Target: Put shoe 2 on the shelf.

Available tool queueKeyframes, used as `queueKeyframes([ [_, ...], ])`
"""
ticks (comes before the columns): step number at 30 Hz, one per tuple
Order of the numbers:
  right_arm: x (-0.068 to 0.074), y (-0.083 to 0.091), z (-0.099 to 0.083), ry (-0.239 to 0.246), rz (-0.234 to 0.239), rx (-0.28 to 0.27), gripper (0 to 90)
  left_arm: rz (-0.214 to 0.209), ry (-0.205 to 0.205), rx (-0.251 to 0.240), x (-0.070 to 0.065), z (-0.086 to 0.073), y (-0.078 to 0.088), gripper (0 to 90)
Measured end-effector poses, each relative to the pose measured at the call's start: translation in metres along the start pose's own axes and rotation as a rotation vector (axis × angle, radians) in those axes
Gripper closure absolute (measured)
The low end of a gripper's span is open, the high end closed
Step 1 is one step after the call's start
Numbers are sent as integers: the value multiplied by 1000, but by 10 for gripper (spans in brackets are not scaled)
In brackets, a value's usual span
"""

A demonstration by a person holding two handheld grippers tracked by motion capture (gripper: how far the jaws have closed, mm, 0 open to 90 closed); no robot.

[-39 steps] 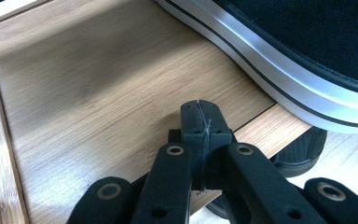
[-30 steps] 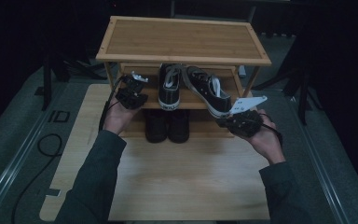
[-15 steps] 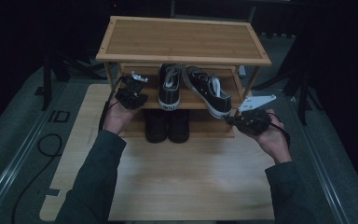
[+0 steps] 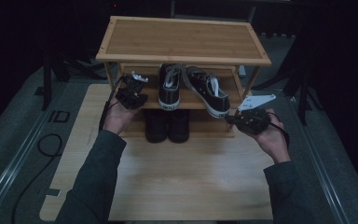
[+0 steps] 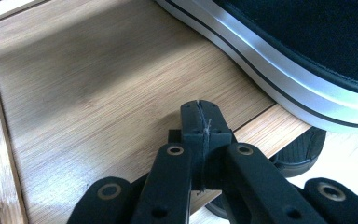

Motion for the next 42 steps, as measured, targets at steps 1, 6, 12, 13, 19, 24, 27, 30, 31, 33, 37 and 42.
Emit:
queueKeyframes([
  [1,1,0,2,2,3,-7,900,0,0,0,0,0,0,900],
  [6,3,-3,8,-2,4,-20,900,0,2,-1,0,0,0,900],
  [12,12,-9,19,9,36,-38,900,-3,3,-2,0,0,0,900],
  [13,13,-10,20,12,38,-41,900,-3,3,-2,0,0,0,900],
  [19,21,-19,22,25,44,-31,900,-4,3,-2,0,0,0,900],
  [24,25,-23,27,24,55,-48,900,-6,-1,-2,0,0,0,900],
  [27,25,-24,31,11,45,-51,900,-5,-1,-2,0,0,0,900],
  [30,27,-26,33,12,48,-55,900,-6,-1,-3,0,0,0,900],
  [31,29,-28,34,15,52,-56,900,-6,-1,-3,0,0,0,900],
  [33,31,-31,36,16,57,-58,900,-5,0,-3,0,0,0,900],
  [37,35,-35,39,23,66,-61,900,-5,0,-3,0,0,0,900],
  [42,42,-42,50,26,70,-67,900,-8,0,-6,0,-1,0,900],
])
Point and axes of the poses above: each handheld gripper's, and its own axes: y roughly backward along the jaws, z roughly out of its top, x roughly to its left, the point moved 7 cm from there along -y, roughly forward along the jaws, and after that the axes turned 3 degrees about -z, right-handed, at the moved point
